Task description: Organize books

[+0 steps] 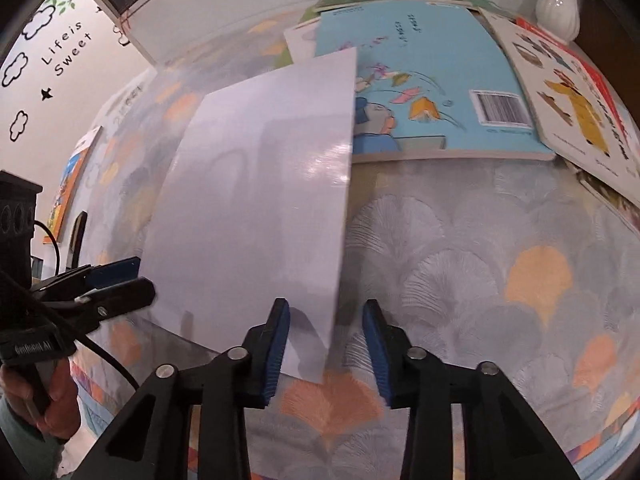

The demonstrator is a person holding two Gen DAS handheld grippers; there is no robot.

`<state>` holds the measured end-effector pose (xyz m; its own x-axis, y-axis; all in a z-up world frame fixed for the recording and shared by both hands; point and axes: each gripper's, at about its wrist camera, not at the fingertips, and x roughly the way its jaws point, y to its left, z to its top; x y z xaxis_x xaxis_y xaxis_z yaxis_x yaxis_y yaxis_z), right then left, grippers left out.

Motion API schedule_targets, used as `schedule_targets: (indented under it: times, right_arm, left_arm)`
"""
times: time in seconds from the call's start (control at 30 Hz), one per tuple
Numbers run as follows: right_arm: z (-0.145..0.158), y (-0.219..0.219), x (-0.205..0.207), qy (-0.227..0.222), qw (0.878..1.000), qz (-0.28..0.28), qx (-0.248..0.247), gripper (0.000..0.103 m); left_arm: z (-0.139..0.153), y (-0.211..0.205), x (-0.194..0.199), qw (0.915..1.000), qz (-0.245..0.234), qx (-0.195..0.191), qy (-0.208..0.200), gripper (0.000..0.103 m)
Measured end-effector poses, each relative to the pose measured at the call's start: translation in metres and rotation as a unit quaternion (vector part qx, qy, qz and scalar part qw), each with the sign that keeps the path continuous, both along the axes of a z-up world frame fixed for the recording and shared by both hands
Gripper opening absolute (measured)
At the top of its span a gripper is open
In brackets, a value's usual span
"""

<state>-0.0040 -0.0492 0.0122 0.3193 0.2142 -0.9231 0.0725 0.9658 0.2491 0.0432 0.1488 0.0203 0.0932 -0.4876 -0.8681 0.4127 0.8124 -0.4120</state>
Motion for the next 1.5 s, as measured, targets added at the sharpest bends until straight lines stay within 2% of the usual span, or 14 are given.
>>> schedule_targets:
  times: [0.13,0.23,0.33,0.43,0.5,0.57,0.6,0.7,0.87,1.03,1.2,1.27,1.37,1.5]
  right_arm:
    - [-0.001,0.003,-0.005,-0.011,1.000,-0.002,0.011,0.034]
    - [-0.002,-0.004,-0.007,-0.016,0.999,-0.012,0.034,0.035]
    - [-0.006,-0.019,-0.008,-0.018,0.996,-0.031,0.081,0.035]
    - [-0.015,-0.042,-0.010,-0.014,0.985,-0.060,0.164,0.035]
    - [-0.020,-0.051,-0.012,-0.013,0.977,-0.075,0.202,0.034]
    - [-0.023,-0.055,-0.014,-0.012,0.971,-0.084,0.222,0.034]
    - [-0.023,-0.055,-0.013,-0.012,0.970,-0.087,0.225,0.034]
    - [-0.023,-0.053,-0.012,-0.013,0.970,-0.090,0.227,0.034]
    - [-0.022,-0.062,-0.011,0.008,0.963,-0.099,0.249,0.034]
    - [-0.022,-0.091,-0.030,0.006,0.943,-0.126,0.309,0.060]
    - [-0.040,-0.101,-0.024,0.010,0.907,-0.156,0.391,0.062]
    - [-0.046,-0.095,-0.016,0.015,0.894,-0.161,0.418,0.061]
    - [-0.044,-0.080,0.001,0.012,0.895,-0.157,0.418,0.042]
    - [-0.012,-0.060,0.008,-0.012,0.944,-0.105,0.313,0.037]
  left_arm:
    - [0.001,-0.019,-0.014,0.9977,-0.013,0.051,-0.042,0.067]
    - [0.003,-0.014,-0.014,0.9991,-0.010,0.021,-0.036,0.066]
    - [0.004,0.017,0.002,0.9934,0.031,-0.105,0.033,0.066]
    - [0.011,0.048,0.012,0.9651,0.064,-0.241,0.080,0.066]
    - [0.015,0.053,0.015,0.9537,0.070,-0.279,0.088,0.066]
    - [0.013,0.044,0.015,0.9540,0.077,-0.275,0.092,0.066]
    - [0.010,0.036,0.016,0.9620,0.075,-0.248,0.086,0.061]
    - [-0.005,0.014,0.016,0.9765,0.056,-0.189,0.087,0.037]
    - [-0.010,0.001,0.013,0.9779,0.047,-0.181,0.093,0.019]
    - [-0.004,0.009,0.024,0.9472,0.066,-0.272,0.156,0.018]
    - [-0.014,0.014,0.031,0.9091,0.097,-0.341,0.219,0.018]
    - [-0.019,0.019,0.031,0.9006,0.105,-0.351,0.234,0.018]
    - [-0.024,0.021,0.029,0.9043,0.107,-0.338,0.238,0.018]
    - [-0.014,0.022,0.027,0.9343,0.100,-0.280,0.196,0.018]
